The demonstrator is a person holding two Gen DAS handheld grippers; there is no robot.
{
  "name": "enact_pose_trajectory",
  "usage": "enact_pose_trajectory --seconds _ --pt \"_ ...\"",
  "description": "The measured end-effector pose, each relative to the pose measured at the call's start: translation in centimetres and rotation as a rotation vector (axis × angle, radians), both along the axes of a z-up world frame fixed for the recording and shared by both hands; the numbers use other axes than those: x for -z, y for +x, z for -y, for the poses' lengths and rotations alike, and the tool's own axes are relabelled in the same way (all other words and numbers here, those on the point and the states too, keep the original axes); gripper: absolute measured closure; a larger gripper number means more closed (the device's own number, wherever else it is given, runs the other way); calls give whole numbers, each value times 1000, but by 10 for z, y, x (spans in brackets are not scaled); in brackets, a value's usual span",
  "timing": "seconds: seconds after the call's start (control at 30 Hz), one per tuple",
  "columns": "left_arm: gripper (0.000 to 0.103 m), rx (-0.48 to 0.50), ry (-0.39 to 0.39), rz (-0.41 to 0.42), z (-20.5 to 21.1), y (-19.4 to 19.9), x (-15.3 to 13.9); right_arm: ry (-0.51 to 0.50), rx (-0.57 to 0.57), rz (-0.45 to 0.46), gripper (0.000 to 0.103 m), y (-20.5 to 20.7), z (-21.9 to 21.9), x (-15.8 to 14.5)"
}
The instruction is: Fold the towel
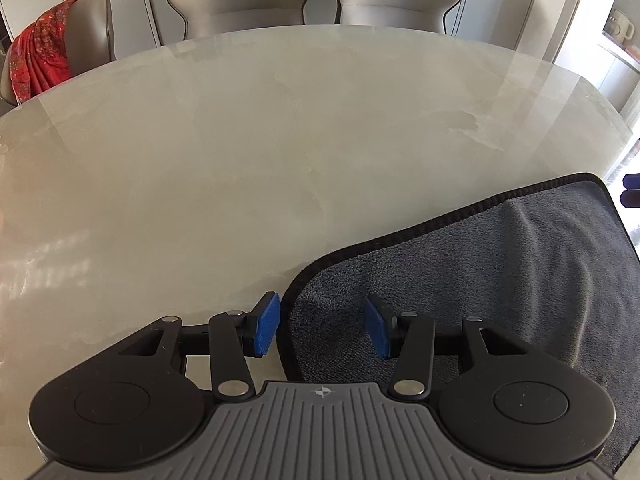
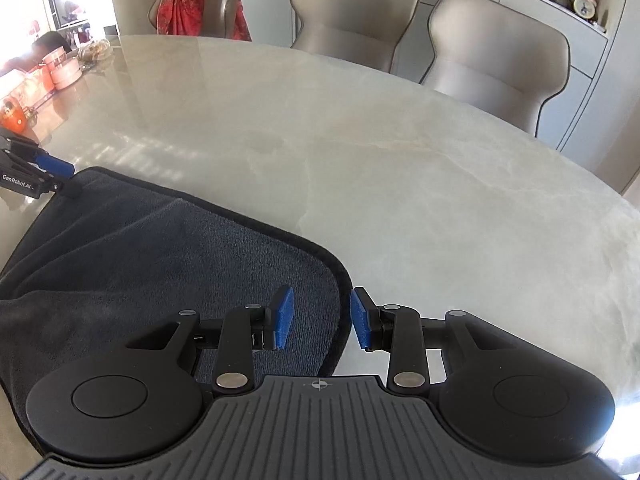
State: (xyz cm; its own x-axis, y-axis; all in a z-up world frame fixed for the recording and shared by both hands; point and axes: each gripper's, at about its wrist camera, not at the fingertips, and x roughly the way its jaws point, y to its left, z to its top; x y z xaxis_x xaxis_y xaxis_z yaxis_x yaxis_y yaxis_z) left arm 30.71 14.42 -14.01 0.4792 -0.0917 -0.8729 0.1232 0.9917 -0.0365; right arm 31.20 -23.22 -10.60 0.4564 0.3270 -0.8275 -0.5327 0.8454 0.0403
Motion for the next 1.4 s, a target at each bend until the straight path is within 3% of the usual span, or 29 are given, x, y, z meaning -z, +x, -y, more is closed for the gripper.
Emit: enact_pose_trajectory --seconds 0.2,0.3,0.47,0.73,0.87,1.1,1.4 --pt "50 5 1 -17 -1 5 2 10 11 8 70 11 4 2" --pt "39 -7 14 -26 -4 8 2 5 6 8 70 12 4 4" --pt "39 22 22 -11 -1 6 1 -2 -6 15 70 15 1 5" --pt "61 82 27 3 8 11 -3 -32 -32 18 70 19 -6 9" --pt "65 100 36 5 12 13 -5 -30 -34 -13 70 27 -1 14" --pt "83 140 25 -1 16 15 -8 -49 -72 -50 70 31 -10 22" --pt "84 182 78 14 27 13 -12 -134 -123 -35 69 25 -24 27"
